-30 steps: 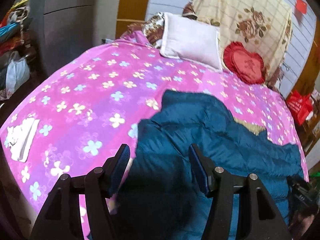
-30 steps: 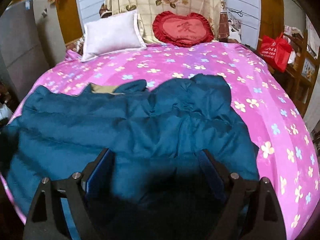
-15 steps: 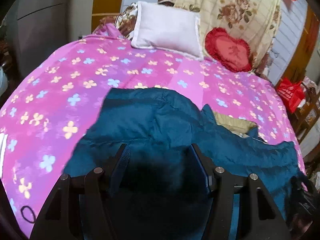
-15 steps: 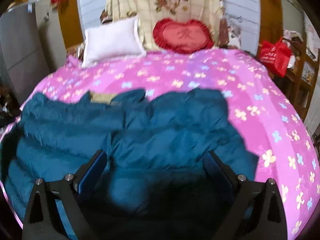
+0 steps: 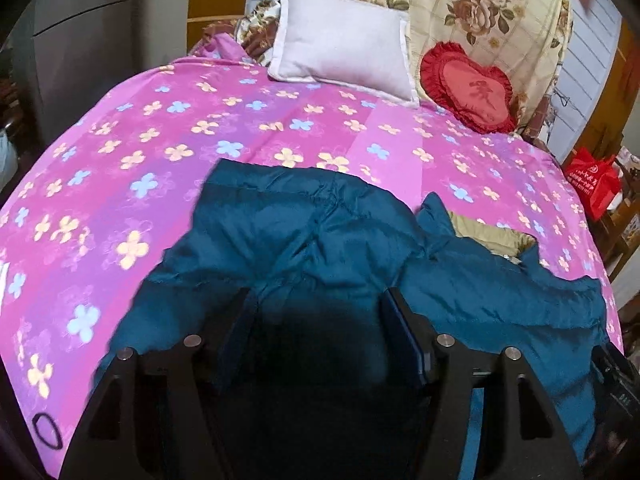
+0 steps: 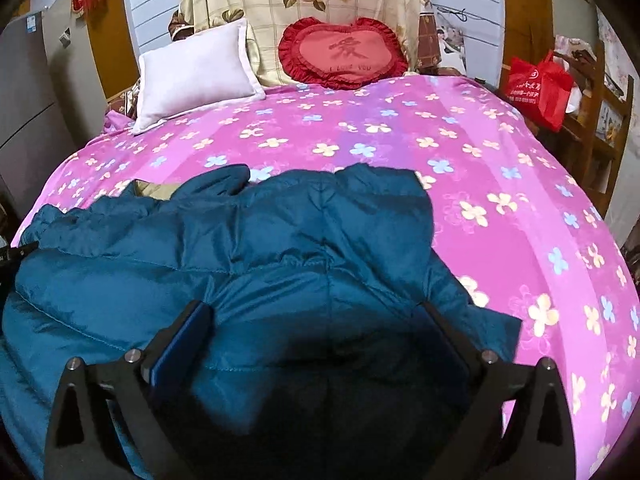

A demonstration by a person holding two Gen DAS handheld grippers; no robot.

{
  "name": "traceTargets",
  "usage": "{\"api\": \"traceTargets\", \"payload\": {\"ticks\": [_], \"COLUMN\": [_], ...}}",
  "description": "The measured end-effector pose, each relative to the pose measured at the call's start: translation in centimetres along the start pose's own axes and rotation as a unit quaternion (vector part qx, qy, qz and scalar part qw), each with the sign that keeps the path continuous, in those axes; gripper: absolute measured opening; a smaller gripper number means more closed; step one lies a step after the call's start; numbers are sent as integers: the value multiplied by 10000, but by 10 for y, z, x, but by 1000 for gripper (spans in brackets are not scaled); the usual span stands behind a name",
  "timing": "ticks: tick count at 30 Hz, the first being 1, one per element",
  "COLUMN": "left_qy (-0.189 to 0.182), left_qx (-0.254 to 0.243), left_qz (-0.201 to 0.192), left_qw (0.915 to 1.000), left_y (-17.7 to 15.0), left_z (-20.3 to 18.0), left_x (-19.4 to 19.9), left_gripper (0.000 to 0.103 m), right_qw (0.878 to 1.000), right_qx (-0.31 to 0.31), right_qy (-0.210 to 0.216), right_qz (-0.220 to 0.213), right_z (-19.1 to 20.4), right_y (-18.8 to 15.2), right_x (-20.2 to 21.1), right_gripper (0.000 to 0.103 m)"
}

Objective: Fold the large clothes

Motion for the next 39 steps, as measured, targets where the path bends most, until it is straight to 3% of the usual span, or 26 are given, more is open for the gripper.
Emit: {"api": "traceTargets", "payload": {"ticks": [6, 14, 26, 39], "left_qy": [155, 126, 77, 316], "left_qx": [-148, -458, -586, -777], "left_qz": [-555, -739, -880, -1170], "left_qw": [9982, 9961, 9944, 9896], "left_y": [-13, -40, -78, -99], "left_z": [10, 4, -12, -17], "left_x": [50, 92, 123, 146], "left_gripper": [46, 46, 46, 46], "right_qw": [9989, 9983, 9983, 9971], "right_qx": [-203, -24, 44, 212], "right_qy": [207, 466, 476, 579], "right_qz": [-381, -336, -342, -435], "right_z": [15, 56, 89, 118], "right_y": [-6, -33, -63, -80], "right_x": [50, 84, 103, 113], "right_gripper": [102, 103, 103, 103]}}
Point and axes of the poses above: each gripper's, at about its wrist camera, not at the fingertips, and x roughly against the way its jaws point, z to its left, y to its top, the point moved 4 cm from there along -x, roughly the way its jaws point, and after that the axes turned 9 degrees about y, right-handed, at the moved point
